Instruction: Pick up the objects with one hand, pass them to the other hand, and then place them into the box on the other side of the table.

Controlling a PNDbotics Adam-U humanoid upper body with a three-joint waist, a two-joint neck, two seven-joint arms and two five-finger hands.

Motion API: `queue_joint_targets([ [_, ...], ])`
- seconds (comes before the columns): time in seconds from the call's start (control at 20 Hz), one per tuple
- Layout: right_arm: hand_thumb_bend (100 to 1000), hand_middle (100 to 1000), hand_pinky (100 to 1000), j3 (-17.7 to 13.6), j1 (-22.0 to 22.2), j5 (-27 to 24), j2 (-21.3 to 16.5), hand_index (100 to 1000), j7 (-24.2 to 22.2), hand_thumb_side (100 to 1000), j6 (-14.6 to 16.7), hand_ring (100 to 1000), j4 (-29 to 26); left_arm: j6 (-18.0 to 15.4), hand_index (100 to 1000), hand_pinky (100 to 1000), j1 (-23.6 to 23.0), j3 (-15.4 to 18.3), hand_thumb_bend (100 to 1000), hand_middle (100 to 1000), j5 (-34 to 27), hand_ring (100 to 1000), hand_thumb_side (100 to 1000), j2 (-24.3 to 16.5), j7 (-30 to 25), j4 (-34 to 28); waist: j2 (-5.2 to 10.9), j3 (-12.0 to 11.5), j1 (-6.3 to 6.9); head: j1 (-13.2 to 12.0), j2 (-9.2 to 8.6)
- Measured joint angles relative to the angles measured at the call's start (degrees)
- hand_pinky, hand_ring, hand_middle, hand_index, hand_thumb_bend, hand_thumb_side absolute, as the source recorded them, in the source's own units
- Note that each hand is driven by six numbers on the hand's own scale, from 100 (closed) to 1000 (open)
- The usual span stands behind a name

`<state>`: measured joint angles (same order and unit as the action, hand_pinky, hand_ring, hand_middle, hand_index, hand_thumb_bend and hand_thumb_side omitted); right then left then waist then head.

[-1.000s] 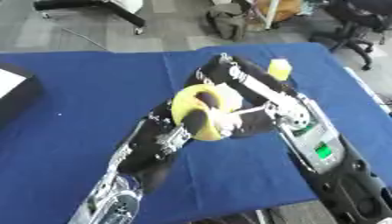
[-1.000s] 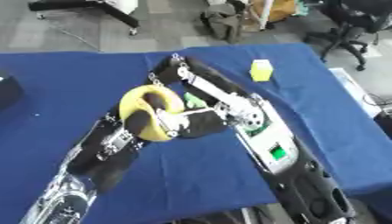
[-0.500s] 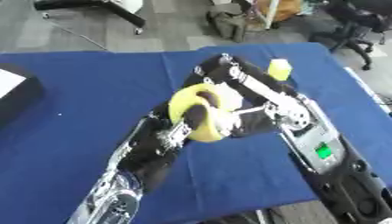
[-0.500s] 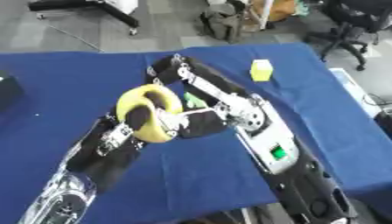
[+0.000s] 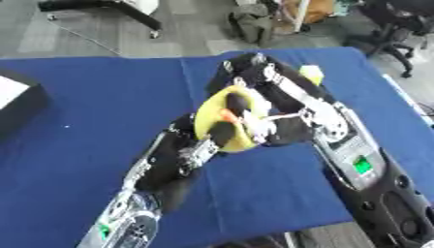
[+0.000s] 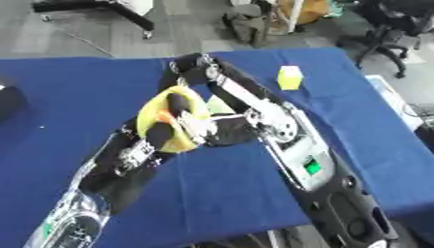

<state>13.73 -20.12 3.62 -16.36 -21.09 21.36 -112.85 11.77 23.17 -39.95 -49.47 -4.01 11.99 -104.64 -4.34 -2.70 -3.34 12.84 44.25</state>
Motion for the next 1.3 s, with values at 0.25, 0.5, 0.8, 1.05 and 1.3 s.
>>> queue_joint_targets([
  [0.25,100,532,693,-0.9,0.0,-1.0,0.5,676,1.9,470,-0.4,572,0.0,-0.1,103,671,-0.2,0.0,138,153,1.6,370,100,0.0,-0.6,0.9,0.00,0.2,0.00,-0.2,0.00],
  [0.5,100,632,716,-1.0,0.0,-1.1,0.6,858,2.2,535,-0.9,616,0.0,-0.4,105,673,-0.5,0.0,134,157,3.0,373,100,0.0,-1.5,1.3,0.00,0.2,0.01,-0.2,0.00],
  [0.8,100,689,731,-1.1,0.0,-1.1,0.6,933,-0.5,576,-1.3,639,0.0,-0.7,106,675,-0.7,0.0,131,160,3.6,375,100,0.0,-2.4,1.7,0.00,0.2,0.02,-0.2,0.00],
  [1.05,100,791,749,-1.3,0.1,-1.2,0.6,992,-1.4,562,-1.5,679,0.0,-0.8,107,676,-0.9,0.0,130,161,3.6,376,100,0.0,-3.1,1.8,0.00,0.2,0.02,-0.2,0.00],
  [1.3,100,795,743,-1.5,0.4,-1.2,0.7,992,1.6,586,-1.9,673,0.0,-1.0,107,676,-1.0,0.0,132,162,3.8,377,100,0.0,-3.6,2.1,0.00,0.2,0.02,-0.2,0.00],
])
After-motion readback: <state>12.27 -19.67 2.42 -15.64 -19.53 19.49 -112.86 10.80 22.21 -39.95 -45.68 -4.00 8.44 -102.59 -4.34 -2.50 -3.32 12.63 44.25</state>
